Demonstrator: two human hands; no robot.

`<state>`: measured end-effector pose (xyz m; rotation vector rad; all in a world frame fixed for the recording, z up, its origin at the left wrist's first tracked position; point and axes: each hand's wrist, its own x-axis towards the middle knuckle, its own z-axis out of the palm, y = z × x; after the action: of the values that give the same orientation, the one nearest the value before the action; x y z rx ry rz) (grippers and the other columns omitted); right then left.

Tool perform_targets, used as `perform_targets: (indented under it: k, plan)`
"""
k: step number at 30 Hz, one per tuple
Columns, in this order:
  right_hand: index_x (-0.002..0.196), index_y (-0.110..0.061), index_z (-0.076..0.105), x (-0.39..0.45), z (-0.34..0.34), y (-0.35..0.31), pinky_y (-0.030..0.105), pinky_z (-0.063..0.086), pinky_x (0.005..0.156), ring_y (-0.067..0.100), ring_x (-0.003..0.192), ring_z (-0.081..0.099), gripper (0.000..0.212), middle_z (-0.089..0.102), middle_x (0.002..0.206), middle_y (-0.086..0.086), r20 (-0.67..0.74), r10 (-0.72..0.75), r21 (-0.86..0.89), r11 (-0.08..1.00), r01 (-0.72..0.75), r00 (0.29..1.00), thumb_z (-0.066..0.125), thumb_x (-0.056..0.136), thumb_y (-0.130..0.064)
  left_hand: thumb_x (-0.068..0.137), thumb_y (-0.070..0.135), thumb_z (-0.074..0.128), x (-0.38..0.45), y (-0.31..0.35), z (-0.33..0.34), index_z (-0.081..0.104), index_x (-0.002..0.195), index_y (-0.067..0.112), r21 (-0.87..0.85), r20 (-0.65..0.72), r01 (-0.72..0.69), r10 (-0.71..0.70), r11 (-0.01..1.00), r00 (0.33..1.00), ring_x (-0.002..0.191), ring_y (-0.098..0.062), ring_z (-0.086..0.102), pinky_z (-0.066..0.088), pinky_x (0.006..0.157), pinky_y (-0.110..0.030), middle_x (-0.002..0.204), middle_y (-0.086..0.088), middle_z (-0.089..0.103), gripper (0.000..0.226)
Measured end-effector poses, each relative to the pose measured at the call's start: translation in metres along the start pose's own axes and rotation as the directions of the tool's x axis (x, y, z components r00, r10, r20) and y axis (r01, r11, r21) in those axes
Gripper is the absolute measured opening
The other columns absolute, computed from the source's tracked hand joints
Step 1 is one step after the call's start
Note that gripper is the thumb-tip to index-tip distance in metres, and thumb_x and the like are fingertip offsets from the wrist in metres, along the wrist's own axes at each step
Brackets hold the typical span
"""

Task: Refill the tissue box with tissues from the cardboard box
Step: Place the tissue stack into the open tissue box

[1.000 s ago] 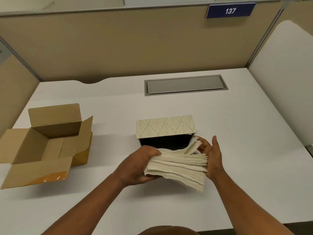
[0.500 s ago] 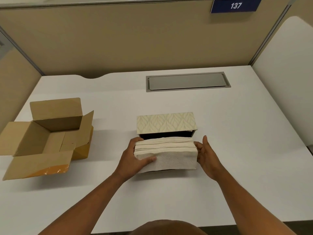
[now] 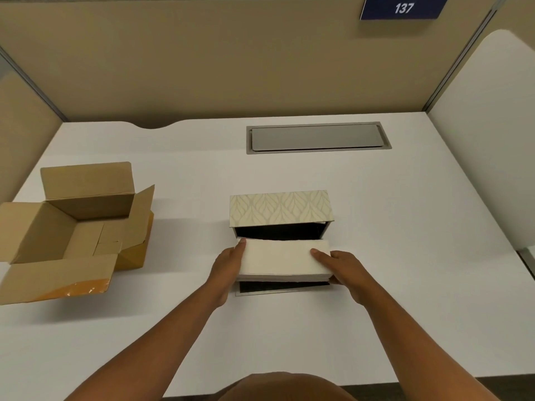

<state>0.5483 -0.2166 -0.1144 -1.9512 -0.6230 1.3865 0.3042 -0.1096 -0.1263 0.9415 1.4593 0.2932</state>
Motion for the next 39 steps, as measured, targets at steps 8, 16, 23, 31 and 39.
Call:
perform_targets:
  k: [8, 16, 23, 31, 39]
  plan:
    - [0.099, -0.016, 0.068, 0.004, 0.011, -0.007, 0.045, 0.052, 0.095, 0.023, 0.101, 0.063, 0.04, 0.07, 0.107, 0.004, -0.028, 0.014, -0.009, 1.0, -0.014, 1.0, 0.063, 0.087, -0.053, 0.087, 0.077, 0.025, -0.006, -0.005, 0.014, 0.021, 0.155, 0.029, 0.043, -0.122, -0.043, 0.048, 0.998, 0.991, 0.14, -0.026, 0.035, 0.032, 0.115, -0.051, 0.157, -0.002, 0.033, 0.083]
    - [0.14, -0.013, 0.048, 0.003, 0.028, -0.01, 0.04, 0.043, 0.102, 0.023, 0.121, 0.05, 0.063, 0.053, 0.139, 0.005, -0.185, -0.021, -0.051, 0.999, 0.011, 0.982, 0.04, 0.096, -0.057, 0.098, 0.063, 0.024, -0.015, -0.011, 0.018, 0.013, 0.157, 0.033, -0.095, -0.076, -0.063, 0.055, 0.993, 0.996, 0.146, -0.019, 0.025, 0.024, 0.116, -0.04, 0.162, 0.006, 0.023, 0.067]
    - [0.148, -0.013, 0.037, 0.007, 0.028, -0.012, 0.039, 0.037, 0.107, 0.024, 0.132, 0.043, 0.062, 0.043, 0.149, 0.002, -0.189, -0.001, -0.047, 0.999, -0.008, 0.982, 0.042, 0.098, -0.049, 0.103, 0.051, 0.029, -0.013, -0.007, 0.016, 0.011, 0.157, 0.033, -0.099, -0.058, -0.056, 0.05, 0.994, 0.997, 0.147, -0.021, 0.024, 0.024, 0.117, -0.043, 0.163, 0.004, 0.021, 0.06]
    - [0.137, -0.013, 0.051, 0.006, 0.026, -0.011, 0.035, 0.042, 0.092, 0.021, 0.114, 0.05, 0.047, 0.055, 0.133, 0.003, -0.219, 0.0, -0.02, 1.0, -0.004, 0.976, 0.045, 0.099, -0.04, 0.105, 0.043, 0.032, -0.016, -0.012, 0.018, 0.016, 0.157, 0.032, 0.05, -0.089, -0.098, 0.102, 0.994, 0.991, 0.139, -0.024, 0.036, 0.036, 0.112, -0.041, 0.156, -0.002, 0.034, 0.056]
    - [0.13, -0.011, 0.055, 0.003, 0.024, -0.01, 0.034, 0.039, 0.09, 0.021, 0.109, 0.05, 0.043, 0.056, 0.126, 0.005, -0.209, 0.041, 0.048, 0.998, -0.032, 0.977, 0.038, 0.102, -0.039, 0.105, 0.039, 0.034, -0.017, -0.015, 0.024, 0.038, 0.149, 0.027, 0.069, -0.138, -0.189, 0.197, 0.98, 0.971, 0.121, -0.019, 0.047, 0.041, 0.106, -0.037, 0.14, -0.001, 0.051, 0.045]
